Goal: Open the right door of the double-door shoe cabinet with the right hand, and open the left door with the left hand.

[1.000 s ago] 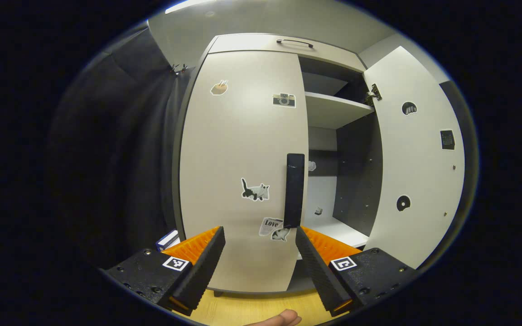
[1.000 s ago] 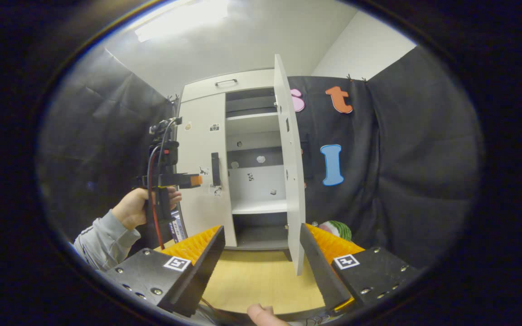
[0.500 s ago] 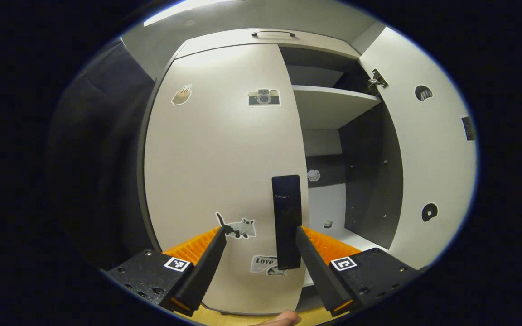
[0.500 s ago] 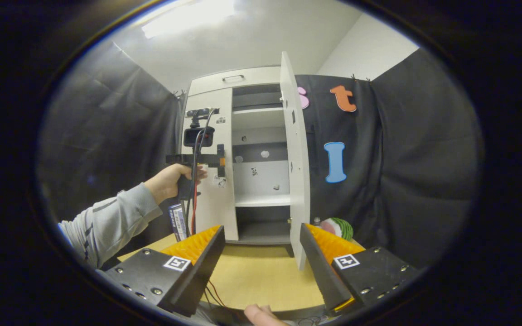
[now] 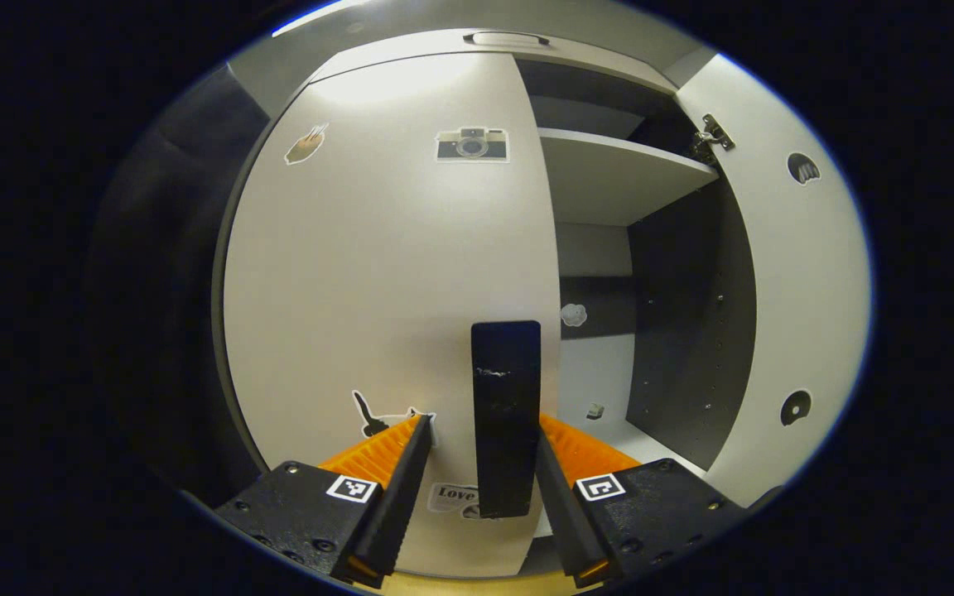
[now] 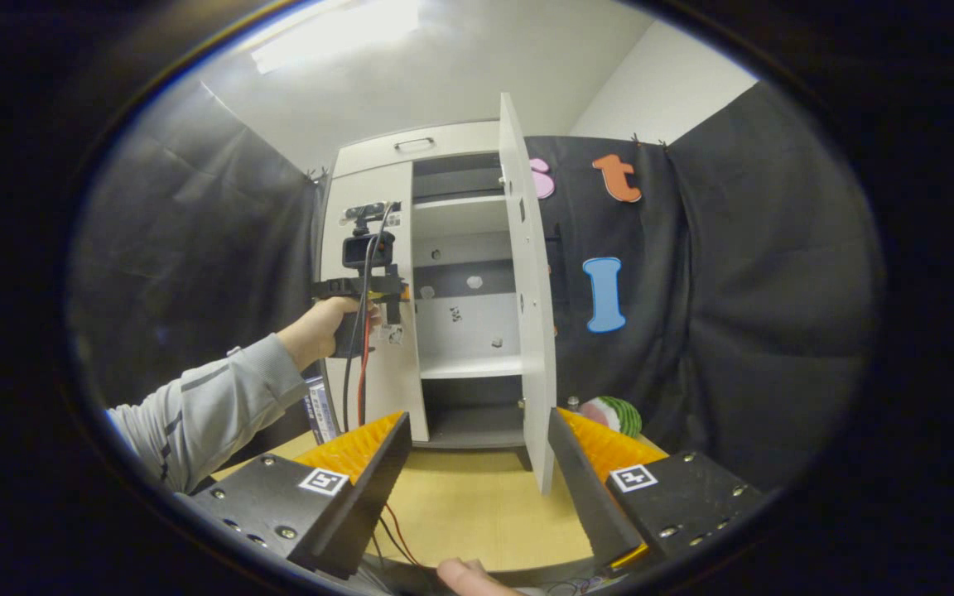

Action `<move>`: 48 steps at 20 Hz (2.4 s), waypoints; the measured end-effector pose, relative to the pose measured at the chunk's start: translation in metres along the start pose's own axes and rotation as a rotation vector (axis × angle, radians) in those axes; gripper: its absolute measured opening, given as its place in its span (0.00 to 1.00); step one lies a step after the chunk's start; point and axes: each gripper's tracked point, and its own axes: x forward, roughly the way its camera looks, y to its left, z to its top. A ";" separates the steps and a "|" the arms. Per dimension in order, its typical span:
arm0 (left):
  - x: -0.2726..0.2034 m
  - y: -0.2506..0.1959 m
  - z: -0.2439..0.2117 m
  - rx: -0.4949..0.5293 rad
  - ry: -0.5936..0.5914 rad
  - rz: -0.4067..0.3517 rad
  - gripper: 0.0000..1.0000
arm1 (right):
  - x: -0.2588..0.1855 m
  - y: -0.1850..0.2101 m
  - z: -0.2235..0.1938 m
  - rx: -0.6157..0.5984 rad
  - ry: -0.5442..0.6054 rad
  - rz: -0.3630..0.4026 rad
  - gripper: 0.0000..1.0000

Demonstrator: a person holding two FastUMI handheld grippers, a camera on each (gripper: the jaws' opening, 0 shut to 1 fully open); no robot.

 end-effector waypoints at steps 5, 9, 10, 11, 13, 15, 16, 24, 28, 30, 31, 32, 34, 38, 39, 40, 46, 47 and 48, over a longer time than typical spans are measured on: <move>0.001 -0.008 -0.002 0.023 0.021 -0.005 0.29 | -0.006 -0.012 -0.002 0.037 0.000 -0.036 0.99; -0.005 -0.008 -0.005 0.008 0.041 -0.029 0.21 | -0.014 -0.019 0.001 0.037 -0.009 -0.066 0.99; -0.006 -0.008 -0.004 0.009 0.046 -0.031 0.21 | -0.015 -0.019 0.001 0.039 -0.009 -0.070 0.99; -0.009 -0.008 -0.005 0.008 0.051 -0.036 0.19 | -0.017 -0.020 0.003 0.052 -0.010 -0.070 0.97; -0.018 -0.008 -0.005 -0.007 0.060 -0.059 0.20 | -0.020 -0.018 0.006 0.110 -0.014 -0.047 0.99; -0.029 -0.004 -0.004 -0.016 0.067 -0.075 0.20 | -0.023 -0.019 0.011 0.147 -0.025 -0.039 0.99; -0.034 -0.003 -0.003 -0.013 0.063 -0.081 0.20 | -0.022 -0.021 0.012 0.147 -0.029 -0.049 0.99; -0.091 0.019 0.000 0.018 0.066 -0.116 0.20 | -0.031 -0.002 0.014 0.043 -0.023 -0.077 0.97; -0.121 0.038 0.001 0.020 0.061 -0.128 0.20 | -0.037 0.019 0.025 0.008 -0.045 -0.055 0.97; -0.133 0.049 0.002 0.018 0.050 -0.125 0.19 | -0.038 0.027 0.029 0.000 -0.053 -0.043 0.93; -0.139 0.054 0.002 0.016 0.047 -0.121 0.19 | -0.036 0.030 0.031 0.002 -0.058 -0.038 0.97; -0.146 0.062 0.003 0.025 0.047 -0.117 0.20 | -0.036 0.036 0.033 0.003 -0.062 -0.032 0.97; -0.156 0.074 0.003 0.025 0.049 -0.114 0.19 | -0.044 0.052 0.037 0.001 -0.071 -0.022 0.97; -0.170 0.097 0.004 0.005 0.047 -0.127 0.16 | -0.052 0.071 0.041 -0.006 -0.085 0.000 0.97; -0.173 0.102 0.004 0.012 0.049 -0.131 0.16 | -0.051 0.076 0.042 -0.012 -0.085 0.007 0.97; -0.176 0.106 0.004 0.017 0.048 -0.132 0.15 | -0.050 0.082 0.042 -0.018 -0.087 0.012 0.93; -0.183 0.121 0.005 0.020 0.037 -0.167 0.13 | -0.050 0.103 0.037 -0.040 -0.084 0.025 0.97; -0.183 0.125 0.005 0.016 0.031 -0.165 0.13 | -0.050 0.103 0.038 -0.040 -0.085 0.022 0.97; -0.184 0.128 0.005 0.014 0.029 -0.163 0.13 | -0.050 0.103 0.038 -0.041 -0.087 0.017 0.93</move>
